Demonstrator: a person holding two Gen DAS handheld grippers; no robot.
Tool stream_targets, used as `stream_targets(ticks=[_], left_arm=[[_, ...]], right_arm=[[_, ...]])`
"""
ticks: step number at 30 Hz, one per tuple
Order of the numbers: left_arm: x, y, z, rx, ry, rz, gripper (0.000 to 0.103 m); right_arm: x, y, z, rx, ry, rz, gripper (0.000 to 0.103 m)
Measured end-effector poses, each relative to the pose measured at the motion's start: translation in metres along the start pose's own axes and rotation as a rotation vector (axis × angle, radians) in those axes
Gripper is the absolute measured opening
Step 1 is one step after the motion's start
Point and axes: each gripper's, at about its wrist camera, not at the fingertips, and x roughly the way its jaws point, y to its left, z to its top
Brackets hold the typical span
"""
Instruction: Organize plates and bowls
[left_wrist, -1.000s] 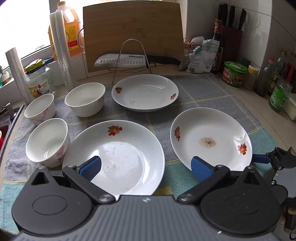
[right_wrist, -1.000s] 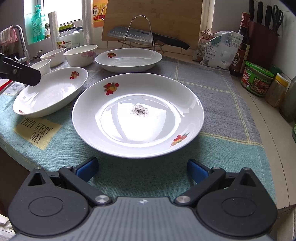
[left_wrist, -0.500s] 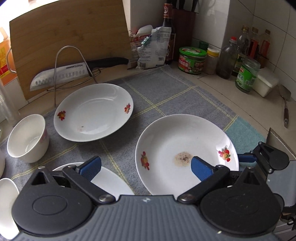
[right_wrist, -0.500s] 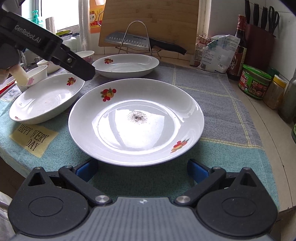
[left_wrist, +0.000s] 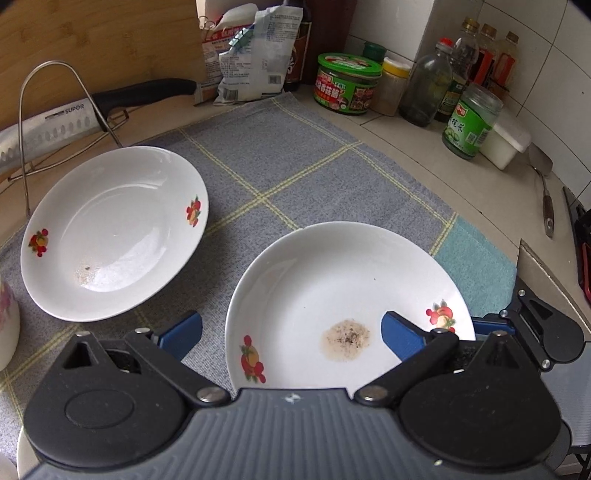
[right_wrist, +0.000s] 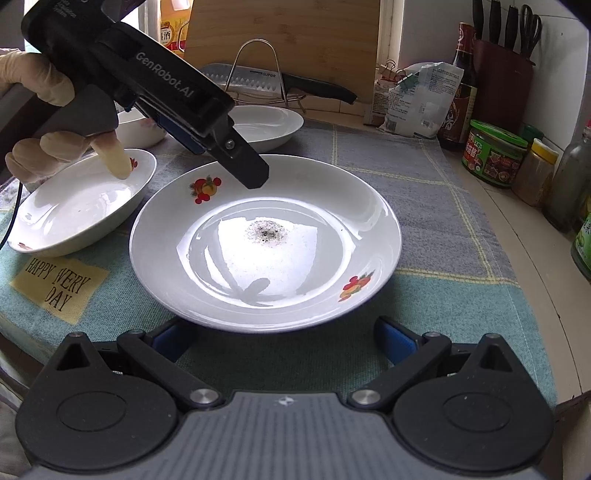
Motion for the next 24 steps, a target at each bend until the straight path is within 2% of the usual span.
stream_targets(ticks=[9,24], left_arm=[[0.023,0.001,0.007,-0.018,0.084,-0.029,0.102],[0.035,-0.004,0.010,0.011,0.143,-0.057,0.100]], right_arm=[[0.000,-0.003,-0.003,-0.023,-0.036,0.038,0.103],[-0.001,-0.003,-0.005,-0.032,-0.063,0.045,0.103]])
